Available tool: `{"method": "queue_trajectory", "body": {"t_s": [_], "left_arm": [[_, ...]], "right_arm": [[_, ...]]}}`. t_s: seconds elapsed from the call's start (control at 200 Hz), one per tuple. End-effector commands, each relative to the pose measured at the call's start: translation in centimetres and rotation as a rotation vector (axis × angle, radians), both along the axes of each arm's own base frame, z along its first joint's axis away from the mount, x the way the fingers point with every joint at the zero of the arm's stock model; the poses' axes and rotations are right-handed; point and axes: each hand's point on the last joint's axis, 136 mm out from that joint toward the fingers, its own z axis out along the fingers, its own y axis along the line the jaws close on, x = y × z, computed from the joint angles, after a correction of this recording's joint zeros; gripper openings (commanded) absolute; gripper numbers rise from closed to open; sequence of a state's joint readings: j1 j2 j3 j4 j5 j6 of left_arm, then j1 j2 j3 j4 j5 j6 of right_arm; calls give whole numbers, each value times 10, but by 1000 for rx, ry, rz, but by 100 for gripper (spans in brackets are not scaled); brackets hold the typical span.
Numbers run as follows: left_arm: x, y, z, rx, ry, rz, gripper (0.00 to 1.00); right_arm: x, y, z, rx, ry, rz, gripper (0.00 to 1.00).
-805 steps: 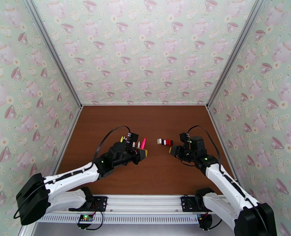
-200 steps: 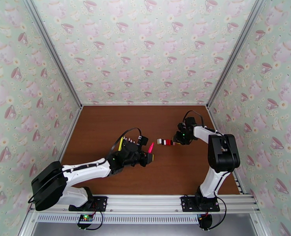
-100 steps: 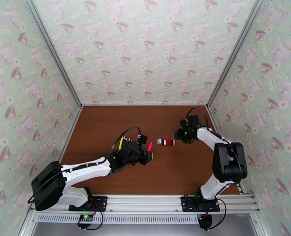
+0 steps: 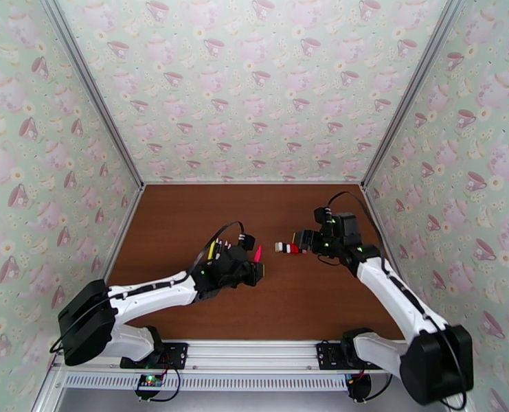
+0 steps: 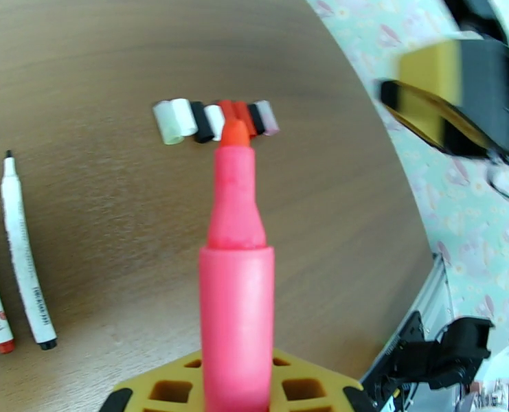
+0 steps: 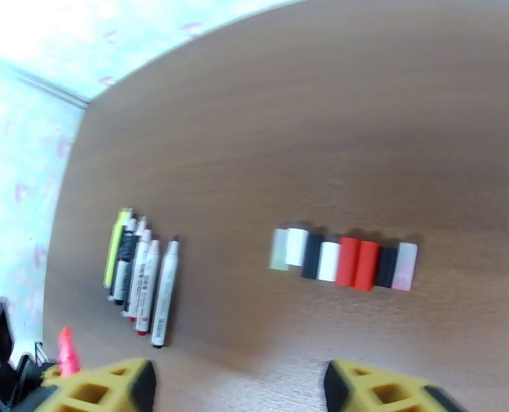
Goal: Open the pen caps
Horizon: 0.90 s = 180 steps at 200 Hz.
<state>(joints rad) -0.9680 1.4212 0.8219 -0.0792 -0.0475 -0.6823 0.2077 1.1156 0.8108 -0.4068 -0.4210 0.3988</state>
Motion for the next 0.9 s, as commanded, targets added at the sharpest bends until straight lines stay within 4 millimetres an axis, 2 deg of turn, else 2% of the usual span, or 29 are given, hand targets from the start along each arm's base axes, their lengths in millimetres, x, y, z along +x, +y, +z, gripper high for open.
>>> {"method": "queue_trajectory", "body": {"t_s": [0.0,0.035,0.19,0.22,0.23,0.245,0.3,0.305,0.341,0.521,0.896], "left_arm": [[8,7,-10,84,17,66,8],[9,6,-12,102,22,70,8],[14,2,-20,201,17,91,9],[14,5,-27,233,24,98,8],[17,0,-19,221,14,100,8],[19,-1,-19,224,12,106,9],[23,-2,-24,260,21,119,8],[23,-2,-24,262,20,121,9],[26,-2,-28,292,26,130,9],[37,5,-45,441,33,196,8],[57,17,-74,587,54,247,14]], "right_arm": [[-11,8,12,83,-35,23,93],[-16,9,13,99,-44,28,100],[-30,7,21,136,-75,11,100],[-31,5,22,144,-74,-1,100],[-32,5,22,146,-74,-2,100],[-33,6,21,150,-72,1,100],[-34,7,19,162,-64,7,100],[-37,7,25,168,-87,7,100],[-38,6,27,173,-93,5,100],[-41,6,25,178,-83,4,100],[-52,7,11,154,-49,33,100]]}}
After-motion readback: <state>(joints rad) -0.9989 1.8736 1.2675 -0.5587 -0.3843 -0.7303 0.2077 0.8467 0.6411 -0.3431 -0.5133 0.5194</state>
